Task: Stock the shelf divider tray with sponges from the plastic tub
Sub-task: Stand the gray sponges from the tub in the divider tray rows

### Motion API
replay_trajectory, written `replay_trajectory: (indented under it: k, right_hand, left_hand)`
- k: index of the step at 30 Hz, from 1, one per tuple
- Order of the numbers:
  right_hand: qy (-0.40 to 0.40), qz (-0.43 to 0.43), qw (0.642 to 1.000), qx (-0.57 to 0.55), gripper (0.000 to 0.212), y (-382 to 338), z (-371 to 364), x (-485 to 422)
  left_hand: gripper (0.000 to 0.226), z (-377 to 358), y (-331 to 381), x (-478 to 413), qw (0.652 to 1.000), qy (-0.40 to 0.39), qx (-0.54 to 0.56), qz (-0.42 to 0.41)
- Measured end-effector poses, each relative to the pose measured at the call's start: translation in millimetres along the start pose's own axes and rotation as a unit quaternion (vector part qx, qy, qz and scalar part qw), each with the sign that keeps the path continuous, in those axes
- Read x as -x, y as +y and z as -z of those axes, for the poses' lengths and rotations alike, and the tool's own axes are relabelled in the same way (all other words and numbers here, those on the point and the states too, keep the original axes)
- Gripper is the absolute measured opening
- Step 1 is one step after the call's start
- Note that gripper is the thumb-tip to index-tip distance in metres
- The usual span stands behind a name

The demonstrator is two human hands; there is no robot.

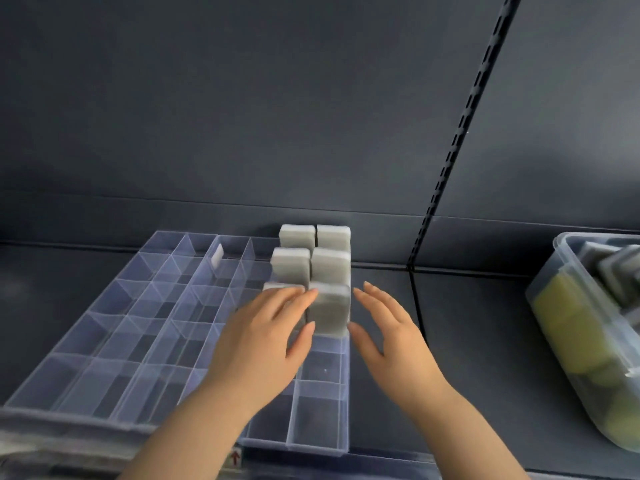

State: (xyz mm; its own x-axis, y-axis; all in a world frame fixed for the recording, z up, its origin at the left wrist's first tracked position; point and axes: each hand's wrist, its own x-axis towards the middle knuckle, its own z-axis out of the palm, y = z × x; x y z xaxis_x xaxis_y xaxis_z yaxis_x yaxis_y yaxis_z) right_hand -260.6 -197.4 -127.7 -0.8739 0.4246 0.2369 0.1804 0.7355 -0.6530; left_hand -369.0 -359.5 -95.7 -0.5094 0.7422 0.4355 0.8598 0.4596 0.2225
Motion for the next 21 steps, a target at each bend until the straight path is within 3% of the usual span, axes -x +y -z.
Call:
replay_trajectory:
  k: [10,21]
  right_hand:
    - [0.000,-0.055,0.998,0.016,0.052,-36.4,-7.3,68.9]
    - [0.123,-0.068,0.985,0.098,0.050,-93.1,43.2,162.2]
  left_hand:
    - [0.042,23.9,7.7,59.4,0.999,-0.035,0.016,-0.018]
    - [0.045,55.5,46.3,96.8,0.990,0.005,0.111,-0.083]
